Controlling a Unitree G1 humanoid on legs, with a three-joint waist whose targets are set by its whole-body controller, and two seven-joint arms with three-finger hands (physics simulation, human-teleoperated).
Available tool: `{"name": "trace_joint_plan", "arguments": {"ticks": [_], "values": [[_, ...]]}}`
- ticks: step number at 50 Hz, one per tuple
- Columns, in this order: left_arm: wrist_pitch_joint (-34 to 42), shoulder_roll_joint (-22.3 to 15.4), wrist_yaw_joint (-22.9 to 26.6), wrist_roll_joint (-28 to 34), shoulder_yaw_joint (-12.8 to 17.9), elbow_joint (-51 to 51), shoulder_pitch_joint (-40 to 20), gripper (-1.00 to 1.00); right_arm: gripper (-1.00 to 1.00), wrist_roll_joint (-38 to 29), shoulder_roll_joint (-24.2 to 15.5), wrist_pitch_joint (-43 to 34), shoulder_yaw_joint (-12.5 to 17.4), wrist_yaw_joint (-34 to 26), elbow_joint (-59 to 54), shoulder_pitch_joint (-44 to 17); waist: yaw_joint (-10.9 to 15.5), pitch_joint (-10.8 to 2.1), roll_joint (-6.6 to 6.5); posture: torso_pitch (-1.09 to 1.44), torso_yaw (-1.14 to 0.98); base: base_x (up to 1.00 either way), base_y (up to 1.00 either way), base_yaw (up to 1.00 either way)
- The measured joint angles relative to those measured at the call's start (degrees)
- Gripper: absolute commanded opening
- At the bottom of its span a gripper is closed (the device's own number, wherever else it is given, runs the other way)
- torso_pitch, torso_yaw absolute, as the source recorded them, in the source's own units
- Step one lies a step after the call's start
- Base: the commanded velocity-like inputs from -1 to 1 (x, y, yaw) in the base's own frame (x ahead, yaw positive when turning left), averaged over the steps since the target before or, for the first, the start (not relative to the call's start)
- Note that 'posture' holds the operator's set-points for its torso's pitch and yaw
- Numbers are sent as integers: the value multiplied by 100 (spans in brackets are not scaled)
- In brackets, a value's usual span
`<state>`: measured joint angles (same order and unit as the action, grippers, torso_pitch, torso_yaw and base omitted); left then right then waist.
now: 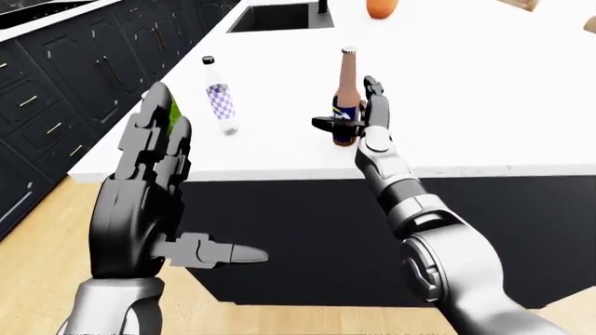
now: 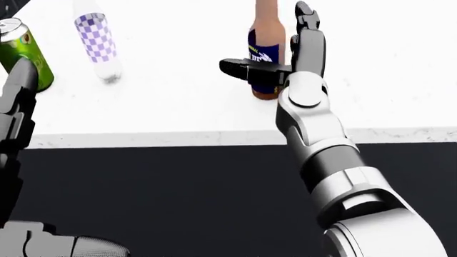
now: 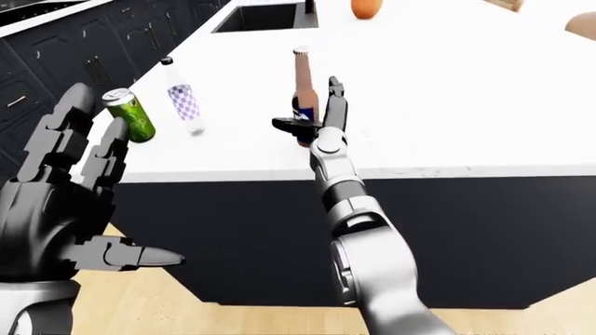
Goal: Move the drinks to the dining counter.
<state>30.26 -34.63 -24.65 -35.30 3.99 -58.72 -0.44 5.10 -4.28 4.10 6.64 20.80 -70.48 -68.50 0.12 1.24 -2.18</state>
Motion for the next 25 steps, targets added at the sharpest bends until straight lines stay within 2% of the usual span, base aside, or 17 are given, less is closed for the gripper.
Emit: {"name": "trace_joint_plan", "arguments": {"ticks": [13,16,18,25], "values": [[71,71,33,69,-41,-3,-54,100,76,15,-40,10,-4,-11,97,-28,-6,-19,-2,0,0,0,0,0],[68,56,34,72,-37,-1,-49,100,84,21,-35,-1,-8,-17,133,-7,-5,-22,3,0,0,0,0,0],[62,20,8,50,-42,2,-61,100,100,32,-24,-21,-13,-22,171,12,-4,-22,3,0,0,0,0,0],[47,-71,-91,-41,-73,-9,-119,100,100,47,-13,-61,-51,-71,275,48,0,-25,-4,0,0,0,0,0]]}}
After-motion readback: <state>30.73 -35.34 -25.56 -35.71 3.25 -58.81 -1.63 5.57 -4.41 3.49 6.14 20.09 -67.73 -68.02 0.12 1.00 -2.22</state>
